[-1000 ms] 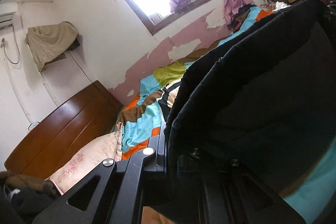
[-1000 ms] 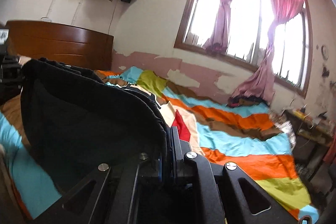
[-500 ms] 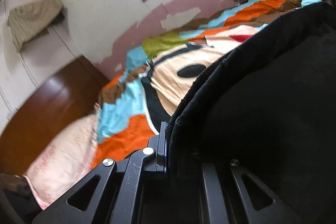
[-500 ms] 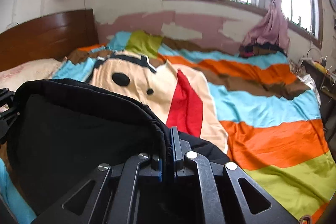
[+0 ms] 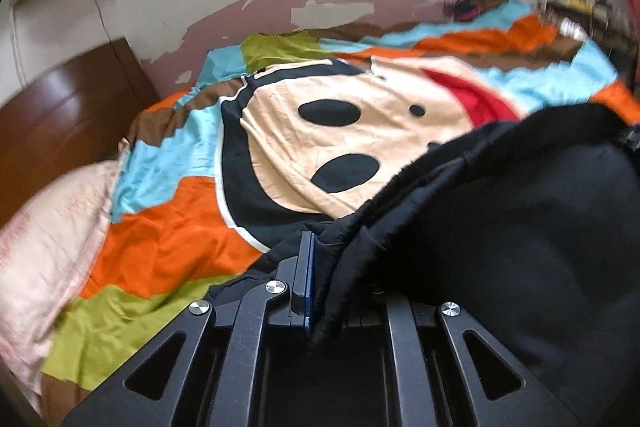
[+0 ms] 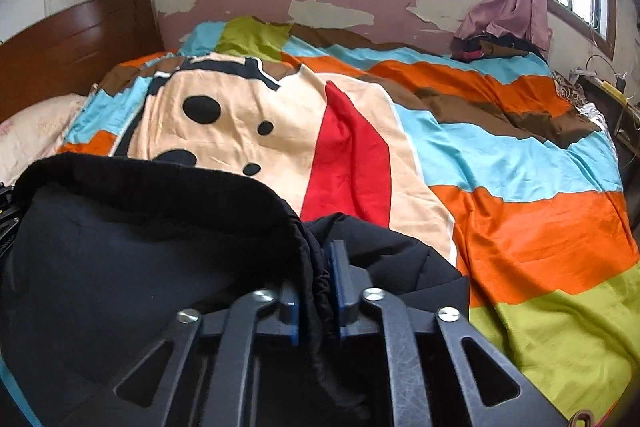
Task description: Fold large clothes
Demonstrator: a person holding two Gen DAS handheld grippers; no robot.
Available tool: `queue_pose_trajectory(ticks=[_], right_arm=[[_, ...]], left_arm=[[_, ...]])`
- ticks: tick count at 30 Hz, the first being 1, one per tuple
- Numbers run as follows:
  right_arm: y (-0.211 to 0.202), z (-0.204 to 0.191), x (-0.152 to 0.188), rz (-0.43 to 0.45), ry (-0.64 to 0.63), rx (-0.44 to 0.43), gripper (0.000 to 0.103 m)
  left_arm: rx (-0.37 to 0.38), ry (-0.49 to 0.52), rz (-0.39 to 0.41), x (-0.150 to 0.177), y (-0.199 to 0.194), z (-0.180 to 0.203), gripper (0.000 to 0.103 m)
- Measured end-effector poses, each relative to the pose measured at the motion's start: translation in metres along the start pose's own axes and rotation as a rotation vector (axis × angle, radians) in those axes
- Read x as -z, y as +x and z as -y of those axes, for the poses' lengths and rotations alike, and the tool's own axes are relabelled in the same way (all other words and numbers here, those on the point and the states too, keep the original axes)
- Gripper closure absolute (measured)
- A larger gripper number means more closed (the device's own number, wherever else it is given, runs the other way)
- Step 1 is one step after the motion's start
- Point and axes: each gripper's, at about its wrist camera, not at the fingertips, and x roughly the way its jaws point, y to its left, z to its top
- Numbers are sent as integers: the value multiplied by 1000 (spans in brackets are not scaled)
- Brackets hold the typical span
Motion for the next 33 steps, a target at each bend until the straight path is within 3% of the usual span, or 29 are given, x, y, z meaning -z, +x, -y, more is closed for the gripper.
queue_pose_trajectory(ticks=[1, 2, 3, 5, 7, 8, 10, 13, 15, 16, 21, 25, 29, 33], right_arm=[[-6, 3, 0, 23, 17, -10, 52], [-14, 5, 0, 45, 37, -14, 22], [-24, 8, 0, 79, 64, -32, 13], [-38, 11, 0, 107, 86, -46, 11], [-52, 12, 1, 120, 88, -36, 11], [-59, 12, 2, 131, 79, -31, 11], [-70, 9, 4, 146, 57, -20, 11], [-87, 4, 13, 168, 27, -18, 8], [-97, -2, 22, 174, 18, -49, 5], [-101, -4, 26, 177, 12, -57, 3], [-112, -23, 61, 176, -22, -104, 1], [-84, -39, 70, 90, -58, -130, 1], [-41, -48, 53, 38, -63, -123, 1], [12, -44, 33, -22, -43, -72, 0]], left_arm=[[23, -28, 2, 0, -6, -5, 93], [37, -47, 2, -1, -13, -5, 92], [43, -58, 1, -2, -18, -5, 89], [55, -72, 14, -3, -31, -3, 73], [58, -93, 70, -5, -52, -3, 32], [64, -112, 110, -7, -63, -5, 29], [98, -154, 161, -13, -84, -7, 29], [105, -152, 172, -19, -105, -1, 27], [106, -108, 177, -14, -116, 10, 18], [109, -95, 175, -8, -119, 17, 14], [210, -93, 93, 38, -111, 51, 14], [129, -17, -12, 50, -76, 77, 13], [110, -42, 26, 38, -54, 74, 12], [40, -80, -4, 23, -20, 66, 8]])
